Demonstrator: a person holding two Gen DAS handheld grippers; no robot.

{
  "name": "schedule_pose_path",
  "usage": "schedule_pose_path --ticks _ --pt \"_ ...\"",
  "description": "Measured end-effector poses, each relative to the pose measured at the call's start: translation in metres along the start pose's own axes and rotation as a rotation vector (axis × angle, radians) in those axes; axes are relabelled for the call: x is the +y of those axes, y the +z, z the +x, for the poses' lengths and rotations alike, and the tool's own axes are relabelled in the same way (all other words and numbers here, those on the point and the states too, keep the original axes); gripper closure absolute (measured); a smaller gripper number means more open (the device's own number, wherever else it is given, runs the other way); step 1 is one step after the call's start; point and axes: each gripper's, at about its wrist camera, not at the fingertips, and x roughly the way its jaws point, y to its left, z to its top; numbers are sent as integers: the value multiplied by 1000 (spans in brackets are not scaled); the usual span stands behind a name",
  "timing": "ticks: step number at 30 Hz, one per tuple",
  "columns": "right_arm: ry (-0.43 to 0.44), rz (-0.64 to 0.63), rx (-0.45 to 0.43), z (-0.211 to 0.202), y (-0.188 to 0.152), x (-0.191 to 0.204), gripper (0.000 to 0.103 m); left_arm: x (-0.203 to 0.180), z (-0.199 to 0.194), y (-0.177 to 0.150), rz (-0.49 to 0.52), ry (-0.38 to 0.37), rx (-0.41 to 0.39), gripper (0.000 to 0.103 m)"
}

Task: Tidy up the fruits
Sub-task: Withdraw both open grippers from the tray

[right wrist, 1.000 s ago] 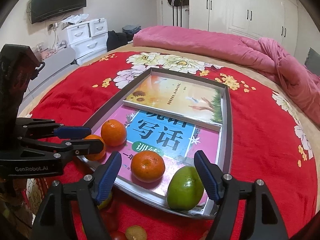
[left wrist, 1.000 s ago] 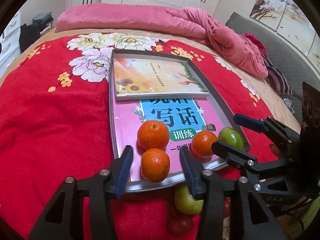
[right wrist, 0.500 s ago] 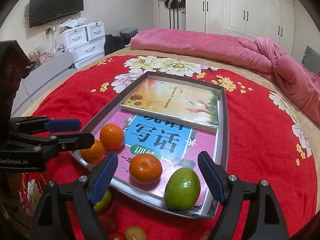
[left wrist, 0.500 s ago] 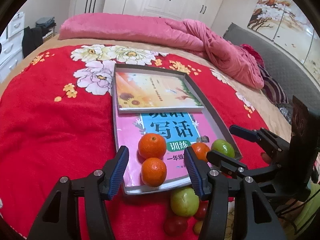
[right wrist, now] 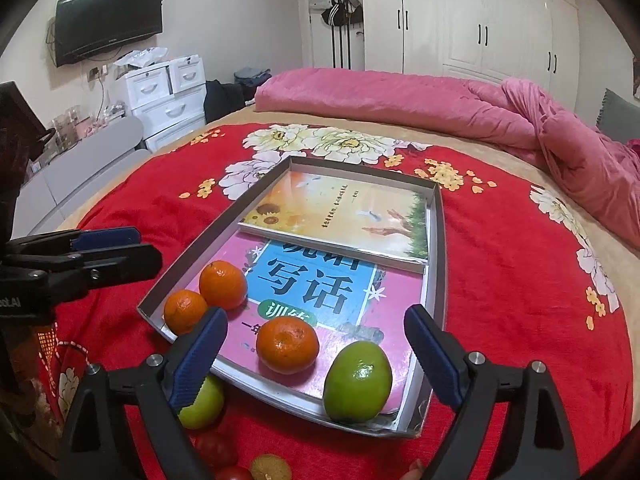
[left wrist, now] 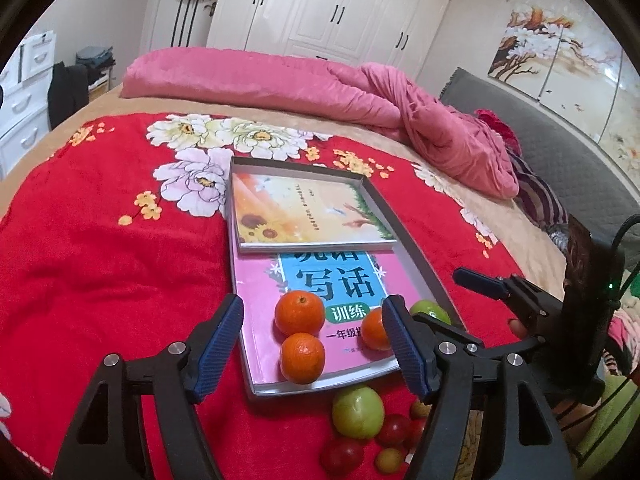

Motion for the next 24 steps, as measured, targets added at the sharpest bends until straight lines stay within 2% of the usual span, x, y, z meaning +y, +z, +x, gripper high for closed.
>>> schedule_pose_path --ticks 8,10,14,24 --pt "12 26 -14 -6 1 -4 9 4 -8 3 -13 -2 -20 28" --pt "11 33 -25 -9 2 -5 9 6 -9 3 -23 -11 -19 23" --pt "12 55 -52 -15 4 -11 6 6 -10 2 -39 -35 -3 23" --pt "14 84 -82 -26 6 -18 3 4 -14 0 -39 -23 8 23"
